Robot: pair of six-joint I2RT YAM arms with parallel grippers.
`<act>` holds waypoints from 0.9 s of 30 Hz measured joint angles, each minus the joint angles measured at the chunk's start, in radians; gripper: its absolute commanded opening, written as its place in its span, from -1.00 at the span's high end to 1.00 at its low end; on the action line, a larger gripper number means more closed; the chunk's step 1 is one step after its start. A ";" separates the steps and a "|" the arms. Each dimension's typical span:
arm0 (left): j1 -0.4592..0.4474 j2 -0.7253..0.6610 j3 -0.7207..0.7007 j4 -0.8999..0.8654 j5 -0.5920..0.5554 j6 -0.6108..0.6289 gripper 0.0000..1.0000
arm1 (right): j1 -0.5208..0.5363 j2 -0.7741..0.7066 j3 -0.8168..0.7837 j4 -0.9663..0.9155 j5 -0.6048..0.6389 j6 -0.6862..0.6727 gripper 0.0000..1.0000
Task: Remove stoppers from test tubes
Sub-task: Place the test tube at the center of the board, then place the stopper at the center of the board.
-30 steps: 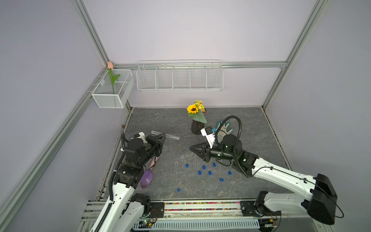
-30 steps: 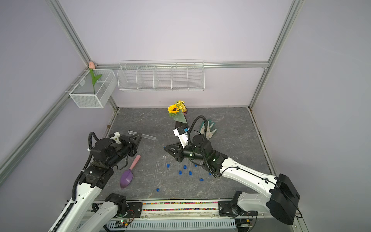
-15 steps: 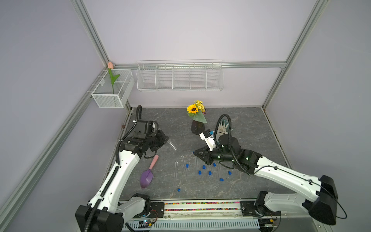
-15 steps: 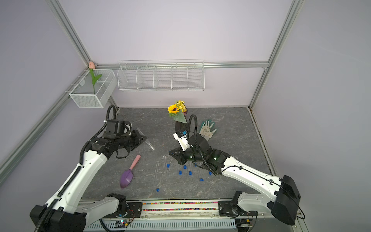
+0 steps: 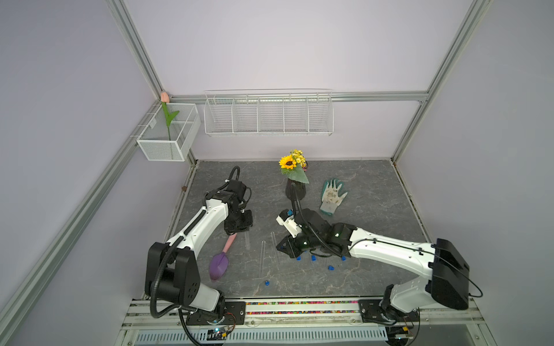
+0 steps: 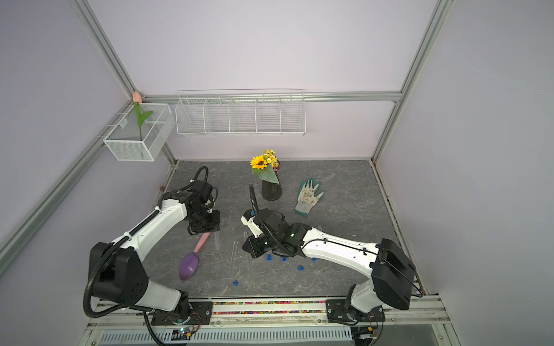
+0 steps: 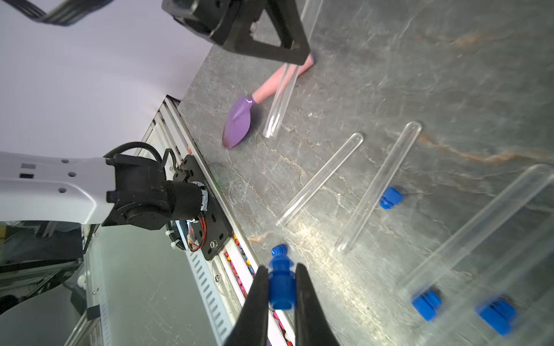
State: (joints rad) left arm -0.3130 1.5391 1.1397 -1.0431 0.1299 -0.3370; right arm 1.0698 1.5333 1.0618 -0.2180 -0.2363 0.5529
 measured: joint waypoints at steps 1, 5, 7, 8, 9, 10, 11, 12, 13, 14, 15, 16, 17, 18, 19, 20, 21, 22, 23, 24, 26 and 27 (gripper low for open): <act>-0.005 0.027 -0.006 0.008 -0.002 0.003 1.00 | 0.004 0.024 0.001 0.018 -0.008 0.012 0.74; -0.027 0.122 -0.030 0.040 -0.012 0.014 1.00 | 0.022 0.142 0.026 0.104 -0.047 0.064 0.75; -0.033 0.152 -0.032 0.050 -0.013 0.018 1.00 | 0.028 0.193 0.042 0.151 -0.067 0.089 0.75; -0.035 0.168 -0.032 0.060 -0.013 0.019 1.00 | 0.032 0.219 0.049 0.176 -0.076 0.102 0.75; -0.036 0.181 -0.032 0.068 -0.012 0.021 1.00 | 0.033 0.239 0.054 0.200 -0.084 0.115 0.76; -0.036 0.190 -0.032 0.074 -0.010 0.021 1.00 | 0.034 0.255 0.056 0.222 -0.090 0.126 0.76; -0.036 0.201 -0.032 0.081 -0.008 0.022 0.99 | 0.034 0.271 0.056 0.242 -0.096 0.137 0.76; -0.036 0.212 -0.032 0.087 -0.008 0.024 0.94 | 0.034 0.286 0.057 0.263 -0.101 0.150 0.76; -0.036 0.220 -0.032 0.092 -0.006 0.025 0.90 | 0.034 0.298 0.058 0.279 -0.103 0.159 0.76; -0.036 0.230 -0.032 0.095 -0.004 0.027 0.84 | 0.034 0.312 0.059 0.296 -0.105 0.168 0.76; -0.036 0.238 -0.032 0.098 -0.002 0.029 0.79 | 0.034 0.326 0.061 0.311 -0.106 0.179 0.75; -0.036 0.245 -0.032 0.099 0.000 0.030 0.75 | 0.034 0.338 0.066 0.320 -0.108 0.186 0.75; -0.036 0.246 -0.032 0.100 0.002 0.032 0.71 | 0.034 0.352 0.071 0.332 -0.109 0.192 0.75; -0.036 0.246 -0.032 0.100 0.003 0.035 0.67 | 0.035 0.368 0.077 0.344 -0.111 0.200 0.75; -0.037 0.247 -0.032 0.100 0.006 0.035 0.63 | 0.035 0.382 0.084 0.352 -0.113 0.204 0.74; -0.037 0.248 -0.032 0.100 0.007 0.036 0.59 | 0.035 0.399 0.090 0.362 -0.116 0.211 0.75; -0.037 0.249 -0.032 0.101 0.008 0.037 0.57 | 0.036 0.413 0.096 0.369 -0.118 0.216 0.74; -0.037 0.254 -0.032 0.103 0.009 0.040 0.56 | 0.037 0.425 0.100 0.375 -0.121 0.222 0.75; -0.037 0.257 -0.031 0.104 0.010 0.040 0.54 | 0.037 0.434 0.105 0.378 -0.122 0.225 0.74; -0.037 0.257 -0.031 0.102 0.010 0.041 0.53 | 0.038 0.443 0.109 0.390 -0.119 0.226 0.73; -0.037 0.257 -0.031 0.103 0.014 0.043 0.49 | 0.038 0.451 0.120 0.400 -0.121 0.233 0.71; -0.037 0.257 -0.031 0.103 0.016 0.043 0.48 | 0.038 0.454 0.122 0.404 -0.121 0.234 0.68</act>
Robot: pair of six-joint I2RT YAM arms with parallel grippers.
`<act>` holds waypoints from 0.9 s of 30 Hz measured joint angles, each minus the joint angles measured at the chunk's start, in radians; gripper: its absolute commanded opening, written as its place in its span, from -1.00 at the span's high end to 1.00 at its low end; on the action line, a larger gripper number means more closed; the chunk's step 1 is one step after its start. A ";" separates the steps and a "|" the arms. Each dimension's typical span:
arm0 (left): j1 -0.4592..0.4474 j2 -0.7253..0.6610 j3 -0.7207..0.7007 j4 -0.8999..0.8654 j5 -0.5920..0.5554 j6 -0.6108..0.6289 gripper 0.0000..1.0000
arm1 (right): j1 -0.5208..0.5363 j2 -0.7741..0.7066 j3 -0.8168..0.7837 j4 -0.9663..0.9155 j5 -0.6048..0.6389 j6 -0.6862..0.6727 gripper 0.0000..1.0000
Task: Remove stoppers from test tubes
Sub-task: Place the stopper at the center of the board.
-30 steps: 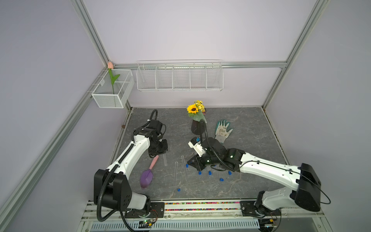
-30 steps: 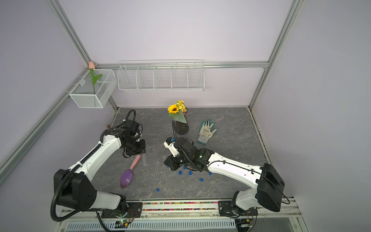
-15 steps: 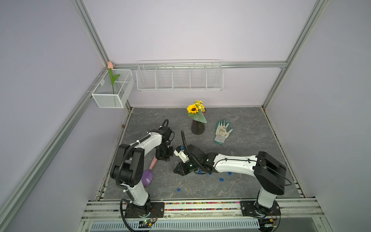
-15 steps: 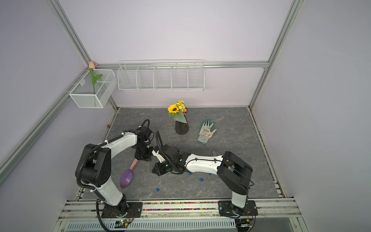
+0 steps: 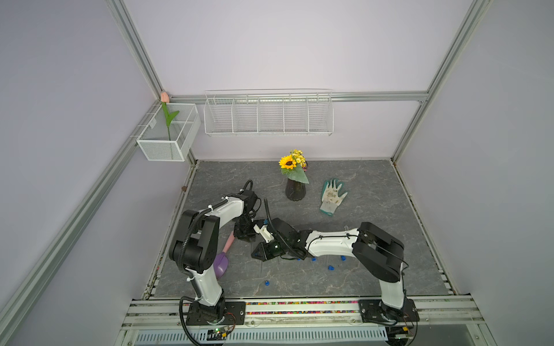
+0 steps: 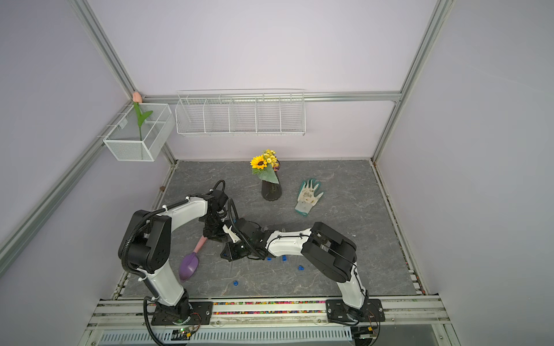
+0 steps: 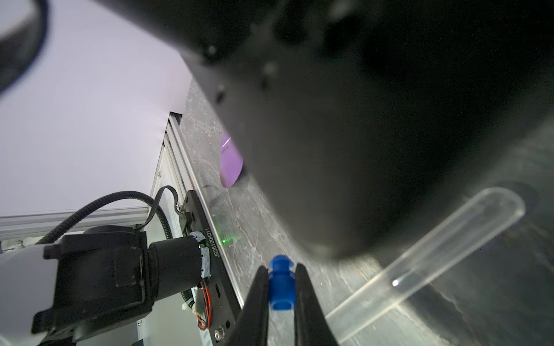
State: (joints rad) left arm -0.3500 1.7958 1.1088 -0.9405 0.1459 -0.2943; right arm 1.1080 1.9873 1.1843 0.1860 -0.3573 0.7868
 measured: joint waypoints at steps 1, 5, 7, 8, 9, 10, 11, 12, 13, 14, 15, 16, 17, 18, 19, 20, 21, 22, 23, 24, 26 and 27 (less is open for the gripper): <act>-0.001 0.000 0.000 0.000 0.002 0.001 0.47 | 0.001 0.002 0.002 0.003 0.000 0.002 0.66; -0.001 0.000 0.000 0.001 0.008 0.001 0.43 | 0.001 0.008 0.012 0.006 0.002 0.003 0.57; -0.001 0.000 0.000 0.002 0.009 0.001 0.41 | 0.001 0.010 0.014 0.006 0.001 0.006 0.52; -0.001 0.000 0.000 0.002 0.010 0.001 0.41 | 0.001 0.010 0.014 0.006 0.001 0.006 0.51; -0.001 0.000 0.000 0.002 0.010 0.001 0.41 | 0.001 0.010 0.014 0.006 0.001 0.006 0.52; -0.001 0.000 0.000 0.002 0.011 0.001 0.40 | 0.001 0.010 0.014 0.006 0.002 0.006 0.52; -0.001 0.000 0.000 0.002 0.011 0.001 0.40 | 0.001 0.010 0.014 0.006 0.003 0.006 0.53; -0.001 0.000 0.000 0.002 0.009 0.000 0.40 | 0.002 0.010 0.014 0.006 0.009 0.006 0.53; -0.001 0.000 0.000 0.002 0.008 0.000 0.39 | 0.004 0.009 0.012 0.007 0.019 0.002 0.53; -0.001 0.000 0.000 0.002 0.008 0.000 0.39 | 0.008 0.005 0.006 0.009 0.032 -0.002 0.53; -0.001 0.000 0.000 0.002 0.008 0.000 0.39 | 0.014 -0.003 -0.005 0.008 0.051 -0.013 0.53; -0.001 0.000 0.000 0.002 0.009 0.000 0.39 | 0.026 -0.016 -0.020 0.005 0.076 -0.029 0.53; -0.001 0.000 0.000 0.002 0.009 0.000 0.39 | 0.037 -0.029 -0.032 0.000 0.099 -0.042 0.53; -0.001 0.000 0.000 0.002 0.009 0.000 0.39 | 0.054 -0.042 -0.039 -0.006 0.121 -0.058 0.53; -0.001 0.000 0.000 0.002 0.009 0.000 0.39 | 0.071 -0.051 -0.040 -0.009 0.137 -0.074 0.52; -0.001 0.000 0.000 0.002 0.009 0.000 0.39 | 0.087 -0.058 -0.040 -0.006 0.150 -0.088 0.51; -0.001 0.000 0.000 0.002 0.009 0.000 0.39 | 0.103 -0.063 -0.038 -0.005 0.159 -0.101 0.50; -0.001 0.000 0.000 0.002 0.009 0.000 0.39 | 0.117 -0.063 -0.033 -0.006 0.164 -0.112 0.49; -0.001 0.000 0.000 0.002 0.009 0.000 0.38 | 0.127 -0.063 -0.027 -0.008 0.167 -0.119 0.49; -0.001 0.000 0.000 0.002 0.009 0.000 0.39 | 0.134 -0.062 -0.022 -0.013 0.172 -0.128 0.49; -0.001 0.000 0.000 0.002 0.009 0.000 0.39 | 0.139 -0.062 -0.009 -0.024 0.183 -0.138 0.49; -0.001 0.000 0.000 0.002 0.010 0.000 0.38 | 0.139 -0.062 -0.004 -0.032 0.195 -0.144 0.49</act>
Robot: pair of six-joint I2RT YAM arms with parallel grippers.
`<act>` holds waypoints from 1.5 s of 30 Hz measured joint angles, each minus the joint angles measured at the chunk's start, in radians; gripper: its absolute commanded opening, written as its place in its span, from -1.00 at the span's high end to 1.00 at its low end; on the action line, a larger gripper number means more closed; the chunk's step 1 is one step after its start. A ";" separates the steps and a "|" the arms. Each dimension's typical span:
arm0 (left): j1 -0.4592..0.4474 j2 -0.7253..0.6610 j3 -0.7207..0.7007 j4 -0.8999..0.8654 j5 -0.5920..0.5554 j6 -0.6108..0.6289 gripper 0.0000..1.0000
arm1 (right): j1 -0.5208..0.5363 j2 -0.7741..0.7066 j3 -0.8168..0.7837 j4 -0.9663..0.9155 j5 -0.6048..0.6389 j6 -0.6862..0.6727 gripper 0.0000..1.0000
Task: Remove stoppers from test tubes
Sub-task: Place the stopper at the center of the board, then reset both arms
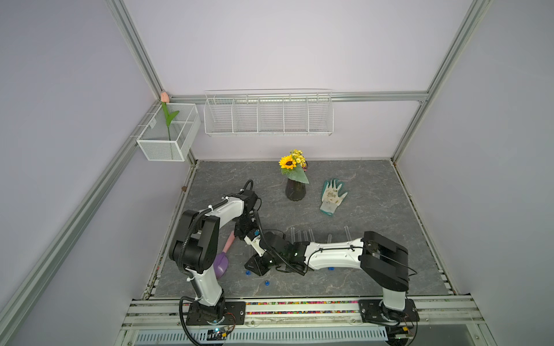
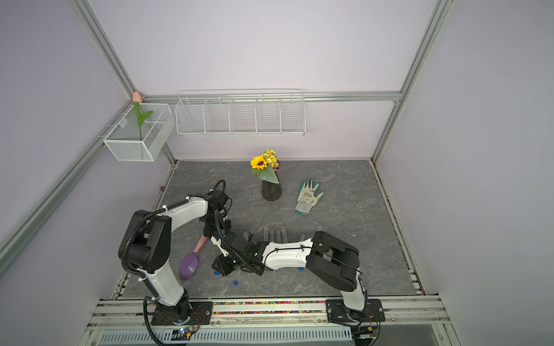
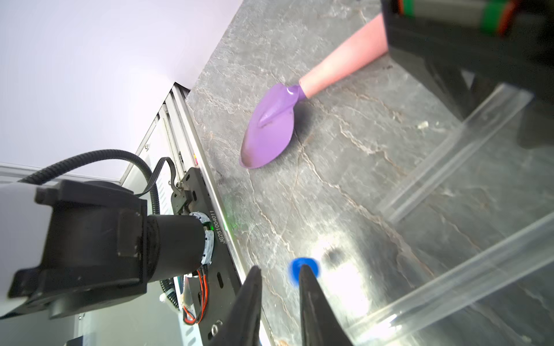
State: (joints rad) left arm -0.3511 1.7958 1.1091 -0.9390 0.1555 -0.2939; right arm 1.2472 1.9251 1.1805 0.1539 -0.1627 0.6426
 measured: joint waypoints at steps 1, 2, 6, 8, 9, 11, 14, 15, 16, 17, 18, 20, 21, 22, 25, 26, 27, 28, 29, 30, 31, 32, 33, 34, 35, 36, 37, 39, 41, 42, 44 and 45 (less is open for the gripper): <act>0.000 0.000 0.000 0.000 0.000 0.000 0.38 | 0.000 0.000 0.006 -0.011 0.015 -0.007 0.49; 0.000 0.000 0.000 0.000 0.000 0.000 0.38 | 0.000 0.000 0.008 -0.021 0.027 -0.013 0.49; 0.000 0.000 0.000 0.000 0.001 0.000 0.38 | 0.000 0.000 0.013 -0.074 0.079 -0.038 0.46; 0.000 0.000 0.000 0.000 0.001 0.000 0.38 | 0.001 0.000 0.013 -0.093 0.095 -0.046 0.42; 0.000 0.000 0.000 0.000 0.000 0.000 0.38 | 0.002 0.000 0.013 -0.099 0.102 -0.050 0.39; 0.000 0.000 0.000 0.000 0.000 0.000 0.38 | 0.005 0.000 0.013 -0.107 0.115 -0.059 0.36; 0.000 0.000 0.000 0.000 0.000 0.000 0.38 | 0.014 -0.008 0.012 -0.119 0.133 -0.077 0.26; 0.000 0.000 0.000 0.000 0.000 0.000 0.37 | 0.018 -0.018 0.010 -0.124 0.140 -0.084 0.22; 0.000 -0.001 0.000 0.001 0.001 0.000 0.37 | 0.023 -0.034 0.003 -0.130 0.149 -0.092 0.17; 0.000 -0.002 0.000 0.000 0.001 0.000 0.36 | 0.026 -0.051 -0.003 -0.135 0.157 -0.097 0.13; 0.000 -0.003 0.000 0.001 0.000 0.000 0.34 | 0.030 -0.073 -0.009 -0.140 0.164 -0.102 0.09; -0.001 -0.006 0.000 0.000 -0.001 -0.002 0.25 | 0.036 -0.124 -0.019 -0.151 0.179 -0.111 0.03; -0.001 -0.009 0.000 0.000 -0.002 -0.004 0.18 | 0.039 -0.154 -0.023 -0.159 0.186 -0.117 -0.01; -0.001 -0.014 0.000 -0.001 -0.003 -0.007 0.13 | 0.040 -0.185 -0.025 -0.169 0.195 -0.123 -0.05; -0.001 -0.048 0.010 -0.012 -0.006 -0.013 -0.07 | 0.043 -0.267 -0.026 -0.211 0.224 -0.139 -0.16; 0.000 -0.063 0.016 -0.014 -0.006 -0.015 -0.10 | 0.043 -0.290 -0.026 -0.226 0.234 -0.143 -0.19; 0.000 -0.082 0.026 -0.016 -0.005 -0.017 -0.14 | 0.043 -0.316 -0.026 -0.249 0.248 -0.147 -0.22; 0.000 -0.101 0.035 -0.019 -0.004 -0.019 -0.16 | 0.043 -0.339 -0.026 -0.275 0.260 -0.150 -0.25; 0.000 -0.117 0.044 -0.021 -0.002 -0.020 -0.18 | 0.043 -0.357 -0.026 -0.297 0.272 -0.151 -0.27; 0.000 -0.136 0.053 -0.021 0.000 -0.023 -0.20 | 0.043 -0.377 -0.026 -0.322 0.285 -0.153 -0.30; 0.000 -0.154 0.062 -0.021 0.002 -0.028 -0.21 | 0.043 -0.397 -0.026 -0.349 0.298 -0.154 -0.33; 0.000 -0.169 0.068 -0.021 0.003 -0.029 -0.22 | 0.043 -0.415 -0.026 -0.371 0.309 -0.153 -0.35; 0.000 -0.186 0.072 -0.020 0.006 -0.035 -0.23 | 0.043 -0.438 -0.029 -0.395 0.323 -0.151 -0.37; 0.000 -0.203 0.072 -0.019 0.008 -0.039 -0.24 | 0.042 -0.462 -0.032 -0.416 0.335 -0.150 -0.39; 0.002 -0.217 0.072 -0.020 0.010 -0.043 -0.24 | 0.041 -0.485 -0.036 -0.434 0.346 -0.145 -0.42; 0.002 -0.235 0.072 -0.019 0.012 -0.047 -0.25 | 0.039 -0.514 -0.041 -0.458 0.356 -0.142 -0.44; 0.002 -0.253 0.071 -0.019 0.015 -0.053 -0.26 | 0.036 -0.541 -0.044 -0.482 0.367 -0.138 -0.46; 0.002 -0.304 0.062 -0.008 0.022 -0.066 -0.26 | 0.031 -0.595 -0.053 -0.525 0.389 -0.129 -0.49; 0.003 -0.368 0.045 0.001 0.027 -0.079 -0.26 | 0.029 -0.651 -0.066 -0.563 0.410 -0.117 -0.52; 0.003 -0.401 0.038 0.004 0.029 -0.085 -0.26 | 0.029 -0.681 -0.075 -0.583 0.420 -0.110 -0.53; 0.003 -0.463 0.026 0.010 0.029 -0.096 -0.27 | 0.024 -0.747 -0.100 -0.616 0.439 -0.097 -0.55; 0.003 -0.492 0.020 0.015 0.029 -0.099 -0.27 | 0.021 -0.780 -0.116 -0.631 0.450 -0.092 -0.56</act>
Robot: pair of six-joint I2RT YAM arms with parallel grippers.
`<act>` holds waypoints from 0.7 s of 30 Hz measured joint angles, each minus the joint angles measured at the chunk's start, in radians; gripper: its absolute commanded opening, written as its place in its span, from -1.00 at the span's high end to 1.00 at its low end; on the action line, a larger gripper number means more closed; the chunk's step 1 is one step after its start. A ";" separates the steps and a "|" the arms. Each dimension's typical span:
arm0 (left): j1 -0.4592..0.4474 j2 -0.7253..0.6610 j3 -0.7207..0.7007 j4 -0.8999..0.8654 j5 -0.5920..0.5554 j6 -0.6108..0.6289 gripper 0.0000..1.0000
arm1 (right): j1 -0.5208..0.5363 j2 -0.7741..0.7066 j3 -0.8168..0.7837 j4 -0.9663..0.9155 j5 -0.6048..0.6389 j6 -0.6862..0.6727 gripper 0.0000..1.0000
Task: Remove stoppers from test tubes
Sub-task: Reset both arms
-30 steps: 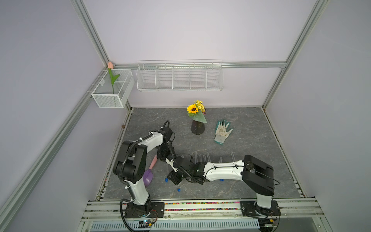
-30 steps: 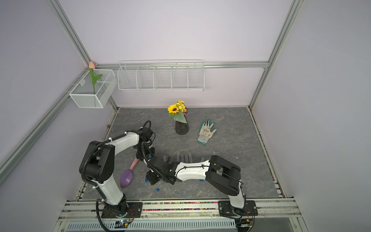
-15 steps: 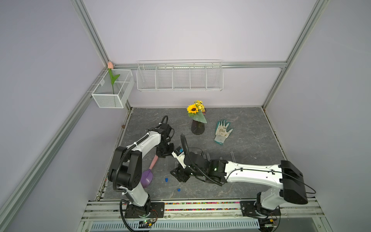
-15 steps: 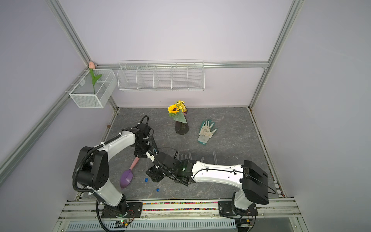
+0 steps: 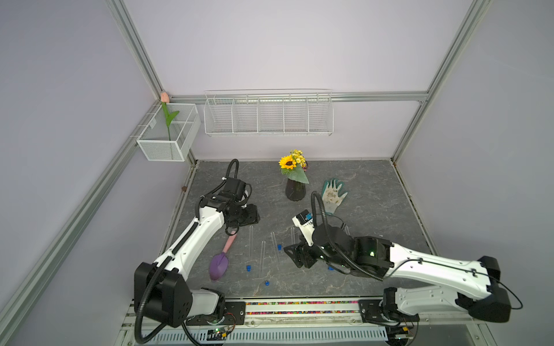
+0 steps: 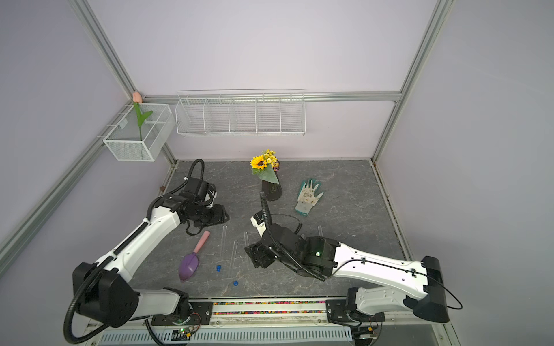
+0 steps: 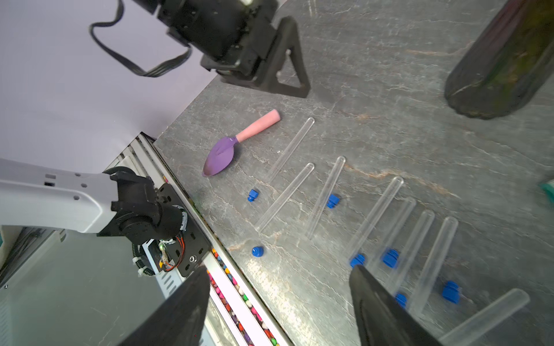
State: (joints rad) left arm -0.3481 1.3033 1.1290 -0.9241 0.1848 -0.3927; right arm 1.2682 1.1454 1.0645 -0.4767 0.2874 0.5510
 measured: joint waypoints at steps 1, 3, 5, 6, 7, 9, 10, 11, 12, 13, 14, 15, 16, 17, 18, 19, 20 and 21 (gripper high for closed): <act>0.000 -0.025 -0.006 0.004 0.000 -0.003 -0.28 | -0.006 -0.036 -0.017 -0.018 0.011 0.008 -0.59; 0.000 -0.065 -0.019 0.013 0.003 -0.011 -0.29 | -0.019 -0.096 -0.048 -0.042 0.029 0.019 -0.70; 0.000 -0.103 -0.040 0.025 0.003 -0.021 -0.31 | -0.039 -0.146 -0.073 -0.069 0.041 0.027 -0.80; 0.000 -0.125 -0.053 0.035 0.003 -0.026 -0.32 | -0.054 -0.169 -0.083 -0.088 0.045 0.029 -0.88; 0.000 -0.150 -0.068 0.048 0.001 -0.031 -0.33 | -0.070 -0.187 -0.091 -0.098 0.049 0.030 -0.96; 0.000 -0.204 -0.099 0.087 -0.006 -0.039 -0.35 | -0.107 -0.216 -0.107 -0.113 0.056 0.025 -0.92; 0.000 -0.235 -0.120 0.117 -0.013 -0.041 -0.36 | -0.127 -0.229 -0.118 -0.119 0.060 0.021 -0.83; 0.000 -0.265 -0.140 0.149 -0.024 -0.043 -0.37 | -0.145 -0.237 -0.127 -0.122 0.065 0.011 -0.78; 0.000 -0.298 -0.166 0.190 -0.036 -0.044 -0.37 | -0.168 -0.244 -0.138 -0.127 0.067 0.001 -0.78; 0.000 -0.328 -0.195 0.236 -0.050 -0.046 -0.38 | -0.193 -0.248 -0.149 -0.130 0.070 -0.013 -0.78; 0.000 -0.352 -0.222 0.280 -0.062 -0.047 -0.39 | -0.216 -0.249 -0.156 -0.129 0.071 -0.029 -0.77; 0.000 -0.375 -0.256 0.337 -0.080 -0.048 -0.42 | -0.248 -0.248 -0.168 -0.122 0.071 -0.047 -0.78; 0.000 -0.393 -0.292 0.396 -0.095 -0.048 -0.45 | -0.285 -0.246 -0.182 -0.113 0.070 -0.068 -0.77; 0.000 -0.406 -0.324 0.446 -0.109 -0.047 -0.49 | -0.315 -0.240 -0.190 -0.109 0.071 -0.086 -0.78; 0.000 -0.415 -0.359 0.503 -0.122 -0.047 -0.57 | -0.354 -0.226 -0.195 -0.108 0.066 -0.106 -0.78; 0.000 -0.420 -0.391 0.552 -0.134 -0.045 -0.64 | -0.394 -0.205 -0.194 -0.101 0.062 -0.126 -0.78; 0.000 -0.421 -0.414 0.588 -0.144 -0.039 -0.67 | -0.430 -0.180 -0.190 -0.093 0.056 -0.144 -0.78; 0.000 -0.421 -0.436 0.626 -0.155 -0.034 -0.69 | -0.461 -0.153 -0.180 -0.090 0.047 -0.161 -0.78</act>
State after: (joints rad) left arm -0.3481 0.8822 0.6933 -0.2981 0.0299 -0.4267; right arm 0.8070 0.9924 0.8845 -0.5663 0.3347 0.3897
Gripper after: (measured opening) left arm 0.819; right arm 0.888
